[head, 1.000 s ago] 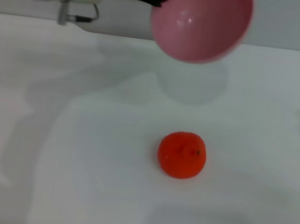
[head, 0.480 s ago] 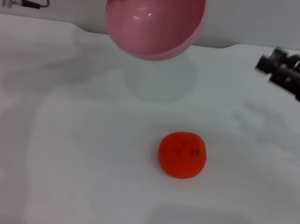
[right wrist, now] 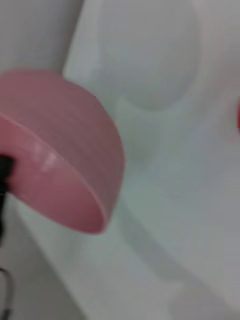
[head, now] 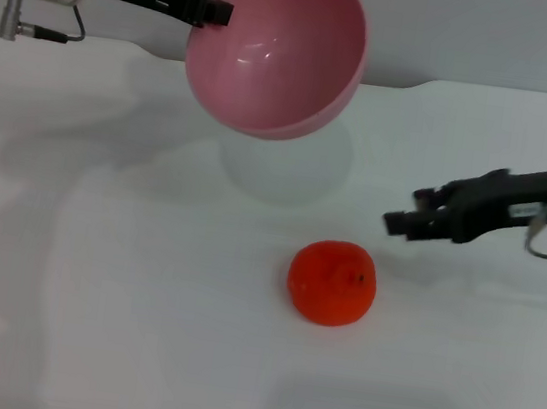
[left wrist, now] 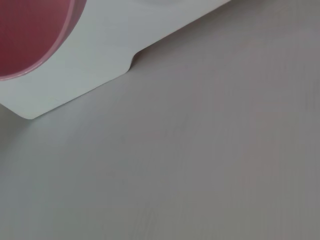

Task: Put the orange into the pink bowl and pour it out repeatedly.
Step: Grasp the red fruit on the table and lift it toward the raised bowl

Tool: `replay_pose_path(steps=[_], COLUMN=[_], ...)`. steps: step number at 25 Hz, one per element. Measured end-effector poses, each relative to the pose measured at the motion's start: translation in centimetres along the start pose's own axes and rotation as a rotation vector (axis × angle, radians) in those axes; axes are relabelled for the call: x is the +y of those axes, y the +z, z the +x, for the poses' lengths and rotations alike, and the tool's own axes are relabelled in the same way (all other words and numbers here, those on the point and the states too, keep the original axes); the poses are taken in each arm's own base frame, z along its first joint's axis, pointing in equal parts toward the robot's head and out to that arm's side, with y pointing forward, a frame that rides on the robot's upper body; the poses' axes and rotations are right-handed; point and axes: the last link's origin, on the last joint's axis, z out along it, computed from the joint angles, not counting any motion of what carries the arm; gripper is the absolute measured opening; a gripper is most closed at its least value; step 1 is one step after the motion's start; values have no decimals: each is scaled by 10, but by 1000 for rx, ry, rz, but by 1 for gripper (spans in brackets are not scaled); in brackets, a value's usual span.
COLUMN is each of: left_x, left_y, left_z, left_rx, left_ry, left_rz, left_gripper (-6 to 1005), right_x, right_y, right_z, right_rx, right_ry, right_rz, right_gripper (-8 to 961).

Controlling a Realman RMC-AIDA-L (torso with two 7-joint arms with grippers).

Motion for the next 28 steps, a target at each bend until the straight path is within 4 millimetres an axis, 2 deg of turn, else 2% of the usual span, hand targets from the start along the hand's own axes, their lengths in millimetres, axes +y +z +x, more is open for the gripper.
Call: replay_pose_path(steps=[6, 11, 28], left_x=[1, 3, 8], left_y=[1, 3, 6], left_z=[-6, -11, -16], left_rx=[-8, -12, -8], left_ry=[-12, -20, -24], left_rz=[-6, -14, -34], left_gripper=[43, 43, 43], right_x=[16, 23, 17], right_y=[34, 51, 79], right_z=[-19, -20, 3], right_rx=[120, 162, 218], right_ry=[-78, -111, -57], right_rz=[-60, -70, -46], right_gripper=[582, 579, 568])
